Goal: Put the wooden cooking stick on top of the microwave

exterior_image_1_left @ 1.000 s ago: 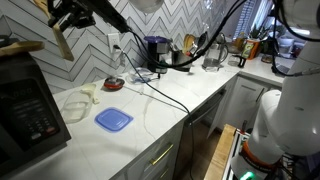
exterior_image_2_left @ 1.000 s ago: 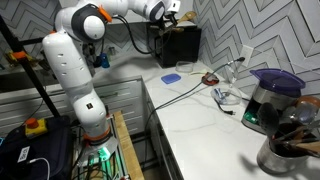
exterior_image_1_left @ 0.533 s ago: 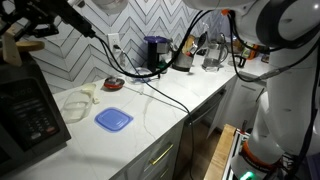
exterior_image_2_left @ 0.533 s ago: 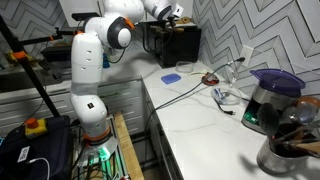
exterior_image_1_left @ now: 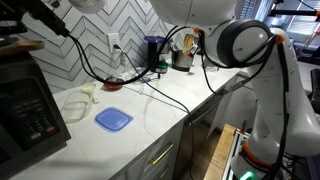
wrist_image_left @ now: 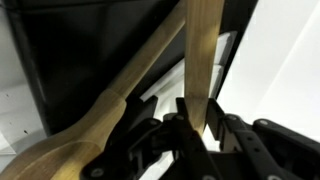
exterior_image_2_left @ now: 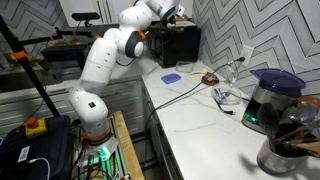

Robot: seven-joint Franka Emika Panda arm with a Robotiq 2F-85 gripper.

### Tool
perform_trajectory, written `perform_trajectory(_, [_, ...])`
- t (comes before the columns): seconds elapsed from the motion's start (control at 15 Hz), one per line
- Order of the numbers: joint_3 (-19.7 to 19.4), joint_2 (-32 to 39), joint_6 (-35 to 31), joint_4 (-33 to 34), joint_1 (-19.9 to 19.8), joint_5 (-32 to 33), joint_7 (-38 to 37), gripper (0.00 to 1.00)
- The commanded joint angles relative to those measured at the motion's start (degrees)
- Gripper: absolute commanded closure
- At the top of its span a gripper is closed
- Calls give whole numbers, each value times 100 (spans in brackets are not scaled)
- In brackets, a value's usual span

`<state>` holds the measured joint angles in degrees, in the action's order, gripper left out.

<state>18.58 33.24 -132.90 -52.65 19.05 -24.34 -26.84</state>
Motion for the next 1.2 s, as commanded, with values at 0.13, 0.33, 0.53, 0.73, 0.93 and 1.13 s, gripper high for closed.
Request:
perform_trajectory(0.13, [-113, 802, 769, 1312, 246, 239, -603, 29])
perform_trajectory(0.33, [-304, 744, 940, 1496, 431, 425, -552, 5])
perform_trajectory(0.53, [-273, 311, 1256, 1425, 558, 875, 66, 0])
perform_trajectory(0.73, [-388, -218, 1220, 1151, 701, 1362, 366, 0])
perform_trajectory(0.93, [-753, -808, 965, 829, 882, 2099, -82, 0])
perform_trajectory(1.13, [-1114, -1475, 830, 350, 904, 2714, -579, 0])
